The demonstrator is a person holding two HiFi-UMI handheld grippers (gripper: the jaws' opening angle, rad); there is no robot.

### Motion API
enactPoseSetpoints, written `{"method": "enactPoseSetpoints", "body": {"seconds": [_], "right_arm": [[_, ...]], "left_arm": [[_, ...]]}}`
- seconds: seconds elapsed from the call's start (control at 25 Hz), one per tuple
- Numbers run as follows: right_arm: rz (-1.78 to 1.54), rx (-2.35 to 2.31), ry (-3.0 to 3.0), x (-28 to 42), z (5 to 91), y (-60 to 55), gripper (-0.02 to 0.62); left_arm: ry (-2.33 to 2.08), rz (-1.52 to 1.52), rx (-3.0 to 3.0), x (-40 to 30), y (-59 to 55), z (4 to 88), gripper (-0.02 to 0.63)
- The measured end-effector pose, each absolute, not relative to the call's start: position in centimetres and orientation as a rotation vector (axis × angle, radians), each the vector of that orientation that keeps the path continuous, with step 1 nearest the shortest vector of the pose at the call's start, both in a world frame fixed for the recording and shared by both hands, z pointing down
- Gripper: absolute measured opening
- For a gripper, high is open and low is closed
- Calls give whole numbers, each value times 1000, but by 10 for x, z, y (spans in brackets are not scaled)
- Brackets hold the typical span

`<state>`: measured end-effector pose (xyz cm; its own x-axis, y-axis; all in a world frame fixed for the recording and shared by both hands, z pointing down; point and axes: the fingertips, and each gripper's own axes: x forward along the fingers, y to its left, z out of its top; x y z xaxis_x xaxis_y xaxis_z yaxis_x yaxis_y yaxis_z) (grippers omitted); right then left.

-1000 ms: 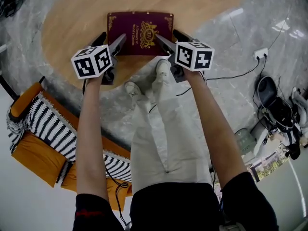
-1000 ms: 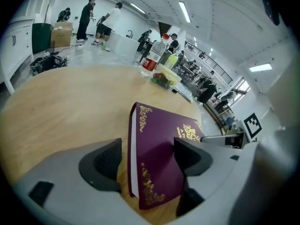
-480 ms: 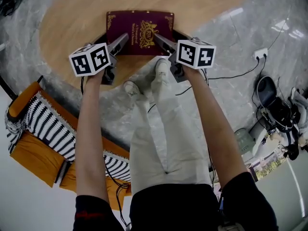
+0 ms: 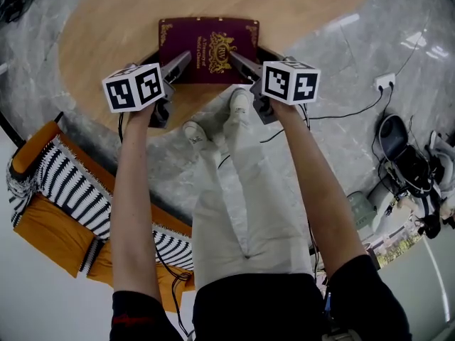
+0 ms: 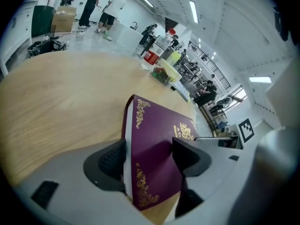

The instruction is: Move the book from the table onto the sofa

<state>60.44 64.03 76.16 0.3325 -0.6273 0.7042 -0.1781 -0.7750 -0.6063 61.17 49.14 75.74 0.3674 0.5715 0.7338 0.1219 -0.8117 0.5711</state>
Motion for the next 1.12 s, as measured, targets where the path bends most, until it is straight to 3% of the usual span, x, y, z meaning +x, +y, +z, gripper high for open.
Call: {"method": "enactPoseSetpoints", "body": {"seconds": [0.56, 1.12], "right_arm": [[-1429, -2210, 744, 609, 738, 639, 296], [-1348, -2314, 898, 646, 621, 634, 296]], "left_arm": [[609, 1422, 2258, 612, 491, 729, 319], [508, 1265, 2336, 629, 486, 618, 319]]}}
